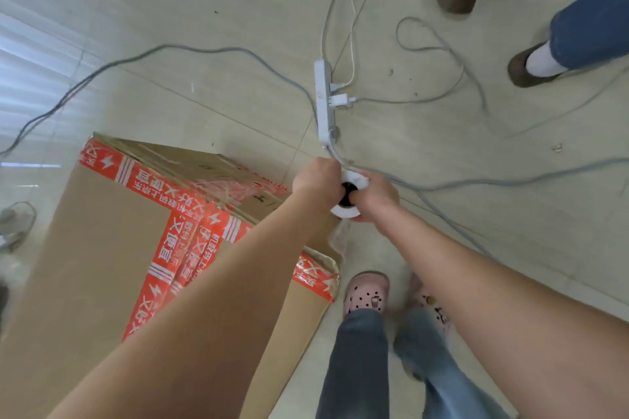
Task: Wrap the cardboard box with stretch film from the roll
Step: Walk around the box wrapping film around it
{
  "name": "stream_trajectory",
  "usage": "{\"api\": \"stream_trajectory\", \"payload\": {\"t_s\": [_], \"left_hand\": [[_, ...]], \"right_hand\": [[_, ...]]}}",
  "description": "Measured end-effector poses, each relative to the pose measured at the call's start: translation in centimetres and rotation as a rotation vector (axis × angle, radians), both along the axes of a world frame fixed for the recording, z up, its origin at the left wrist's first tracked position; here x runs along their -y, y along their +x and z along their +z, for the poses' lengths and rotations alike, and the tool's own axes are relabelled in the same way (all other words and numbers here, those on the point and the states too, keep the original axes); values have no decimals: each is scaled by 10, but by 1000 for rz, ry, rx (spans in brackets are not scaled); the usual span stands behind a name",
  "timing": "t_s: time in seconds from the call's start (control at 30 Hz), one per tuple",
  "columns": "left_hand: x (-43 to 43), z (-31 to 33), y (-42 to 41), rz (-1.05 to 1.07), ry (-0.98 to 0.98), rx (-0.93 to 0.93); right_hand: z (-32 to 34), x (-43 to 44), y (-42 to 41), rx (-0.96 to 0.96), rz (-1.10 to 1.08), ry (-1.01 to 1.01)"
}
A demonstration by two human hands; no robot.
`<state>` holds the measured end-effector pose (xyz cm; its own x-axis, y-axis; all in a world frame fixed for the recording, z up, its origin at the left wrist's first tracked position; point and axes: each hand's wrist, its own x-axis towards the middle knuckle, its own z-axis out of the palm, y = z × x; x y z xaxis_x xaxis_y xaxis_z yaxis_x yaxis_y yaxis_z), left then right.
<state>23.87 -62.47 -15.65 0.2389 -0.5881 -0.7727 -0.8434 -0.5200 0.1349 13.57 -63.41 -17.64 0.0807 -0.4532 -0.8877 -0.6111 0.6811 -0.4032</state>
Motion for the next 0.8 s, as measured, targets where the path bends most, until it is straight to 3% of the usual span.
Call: {"api": "stream_trajectory", "payload": {"t_s": [0.2,0.37,0.47,0.57,0.8], "left_hand": [[-6,-3,25,359,-42,-19],[-8,-8,42,810,-126,-58],[-11,-8,48,927,-102,-30],[-15,-7,53,914,-47,-23],[-6,5,59,581,-69,72]], "right_hand": [[5,19,26,-1,236,-109],[10,33,42,64,121,-200],[8,31,58,60,127,-43],[11,33,69,110,101,105],[13,40,84,82,201,86]]}}
